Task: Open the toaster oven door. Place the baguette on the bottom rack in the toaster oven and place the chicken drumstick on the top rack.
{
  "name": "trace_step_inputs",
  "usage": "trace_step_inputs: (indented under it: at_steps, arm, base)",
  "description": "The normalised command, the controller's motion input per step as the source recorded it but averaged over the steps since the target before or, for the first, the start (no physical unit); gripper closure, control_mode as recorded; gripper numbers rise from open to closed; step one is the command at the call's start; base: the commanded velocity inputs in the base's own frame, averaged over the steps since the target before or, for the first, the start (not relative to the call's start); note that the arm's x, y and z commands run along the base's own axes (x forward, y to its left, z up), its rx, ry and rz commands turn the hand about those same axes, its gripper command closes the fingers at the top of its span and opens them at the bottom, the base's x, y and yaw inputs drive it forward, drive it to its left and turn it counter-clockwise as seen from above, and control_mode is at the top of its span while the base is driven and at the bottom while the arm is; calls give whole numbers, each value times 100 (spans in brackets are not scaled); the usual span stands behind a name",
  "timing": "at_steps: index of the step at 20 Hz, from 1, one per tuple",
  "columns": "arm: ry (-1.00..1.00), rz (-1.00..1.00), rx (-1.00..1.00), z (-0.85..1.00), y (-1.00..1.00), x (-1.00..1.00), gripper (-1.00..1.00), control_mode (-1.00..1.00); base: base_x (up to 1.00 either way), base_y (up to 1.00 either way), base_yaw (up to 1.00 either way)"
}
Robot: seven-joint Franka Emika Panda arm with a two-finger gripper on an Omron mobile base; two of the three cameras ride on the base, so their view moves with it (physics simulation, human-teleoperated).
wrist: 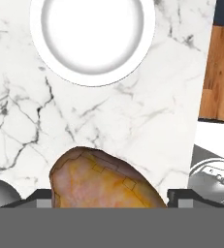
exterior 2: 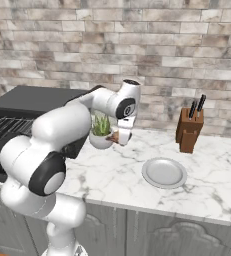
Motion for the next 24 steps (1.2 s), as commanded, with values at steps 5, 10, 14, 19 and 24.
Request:
trace_step_inputs:
  at_steps: [5, 10, 14, 19, 24]
  arm:
    - [0, 0, 0, 16, 49, -2, 100, -100]
    - [0, -1, 0, 13, 49, -11, 100, -100]
    - [0, 0, 0, 10, 53, -15, 100, -100]
    - [0, -5, 0, 9, 61, -8, 100, -100]
    - [0, -8, 0, 8, 60, -13, 100, -100]
  base:
    - [0, 0, 0]
    - [0, 0, 0]
    - [0, 0, 0]
    - [0, 0, 0]
    - [0, 0, 0]
